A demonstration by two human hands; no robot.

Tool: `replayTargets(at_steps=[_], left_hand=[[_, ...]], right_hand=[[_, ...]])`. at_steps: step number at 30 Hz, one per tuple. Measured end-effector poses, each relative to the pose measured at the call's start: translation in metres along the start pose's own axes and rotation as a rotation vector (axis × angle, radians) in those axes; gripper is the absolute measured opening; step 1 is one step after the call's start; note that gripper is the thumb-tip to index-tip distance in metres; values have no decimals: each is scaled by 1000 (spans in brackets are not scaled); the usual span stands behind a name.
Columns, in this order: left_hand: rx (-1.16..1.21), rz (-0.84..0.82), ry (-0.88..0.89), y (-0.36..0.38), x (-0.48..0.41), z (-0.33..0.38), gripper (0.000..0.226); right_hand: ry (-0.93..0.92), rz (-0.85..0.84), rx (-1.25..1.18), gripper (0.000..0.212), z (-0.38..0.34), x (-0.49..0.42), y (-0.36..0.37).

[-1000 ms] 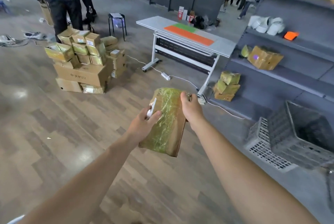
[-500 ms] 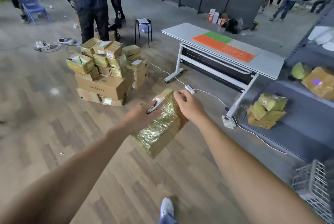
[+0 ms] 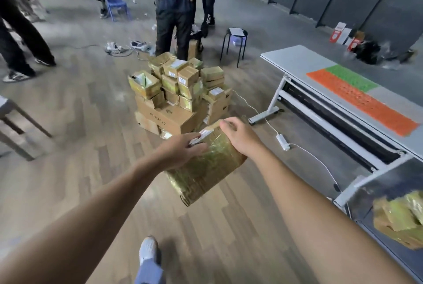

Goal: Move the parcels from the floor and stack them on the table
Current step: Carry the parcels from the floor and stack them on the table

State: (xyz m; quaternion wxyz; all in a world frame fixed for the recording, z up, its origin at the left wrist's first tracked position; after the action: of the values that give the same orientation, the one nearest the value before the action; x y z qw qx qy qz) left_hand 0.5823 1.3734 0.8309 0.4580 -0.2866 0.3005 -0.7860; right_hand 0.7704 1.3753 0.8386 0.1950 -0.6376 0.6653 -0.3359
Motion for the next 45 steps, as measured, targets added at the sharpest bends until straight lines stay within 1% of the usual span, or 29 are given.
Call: replayTargets(at_steps=[1,3,5,7,9,11,13,15,16,20,23,24,26,28,30,32,34,35,37,38,40,41,43,45], left_hand=[[-1,28,15,-10,-15,-11,37],[-2,83,-6,-33,-47,-43,43],[25,166,-82,-59,-80,-82,49],[78,240,-160,-86,-111,-116,60],[230,254,-240,-110,-141,-144,72],[509,236,-342,-129,-169,-168,80],[726,205,-422,-145,-195,-185,72],[831,169,-443,-159,-221,-194,57],[842,156,-437,-163,-234,-199,53],[766,149,-418,-178,-289,-221,51],[671,100,-451,-190,-341,-240,60],[634,80,-448,-192,-361,-246,56],[555,60,-433,-195,-402,-258,39],[512,39,-438,-196,-445,-271,40],[489,34,-463,-194,-487,-288,46],[434,56,-533,-191,-522,-308,57],[376,49,-571,-183,-556,-329,57],[347,27,-586,-178,-572,-338,55],[301,-36,-608,-165,-602,-360,45],[283,-65,-617,-157,-614,-372,41],[237,-121,-638,-141,-637,-398,42],[213,-159,-650,-132,-647,-411,41],[164,-223,-636,-113,-668,-437,32],[138,-262,-597,-99,-687,-459,30]], right_hand=[[-8,11,10,47,-8,-20,5],[0,27,19,47,-22,-61,15],[28,57,11,50,-36,-104,24],[77,93,-15,51,-50,-147,32],[129,114,-37,49,-65,-187,41],[168,139,-48,52,-80,-223,50],[202,168,-61,53,-94,-256,57],[239,178,-59,52,-103,-286,63],[255,181,-61,52,-105,-299,65],[304,198,-96,52,-103,-357,73],[392,168,-108,49,-88,-407,84],[424,152,-127,49,-82,-425,91],[488,147,-199,53,-68,-463,107],[544,140,-240,59,-50,-501,124],[615,106,-244,68,-35,-535,142],[653,71,-251,62,-23,-563,159],[676,60,-277,48,-12,-586,175],[699,60,-294,44,-4,-597,184],[759,31,-319,43,14,-614,204],[782,23,-325,47,23,-621,215],[842,37,-322,65,41,-633,235],[866,49,-319,70,48,-640,246],[898,61,-318,68,61,-654,267],[927,46,-321,63,73,-665,290]])
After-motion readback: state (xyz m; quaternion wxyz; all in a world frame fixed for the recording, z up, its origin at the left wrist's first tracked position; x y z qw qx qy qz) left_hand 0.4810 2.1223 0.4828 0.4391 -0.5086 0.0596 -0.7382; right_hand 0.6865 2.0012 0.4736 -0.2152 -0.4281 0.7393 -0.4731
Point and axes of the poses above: each hand's wrist, its own x-axis away from the middle knuckle, its own y-axis out of the palm, z = x × y, the point moved 5 cm from there along -x, towards the middle knuckle, and after that the axes turned 1 degree about -y, right-handed, at the moved point
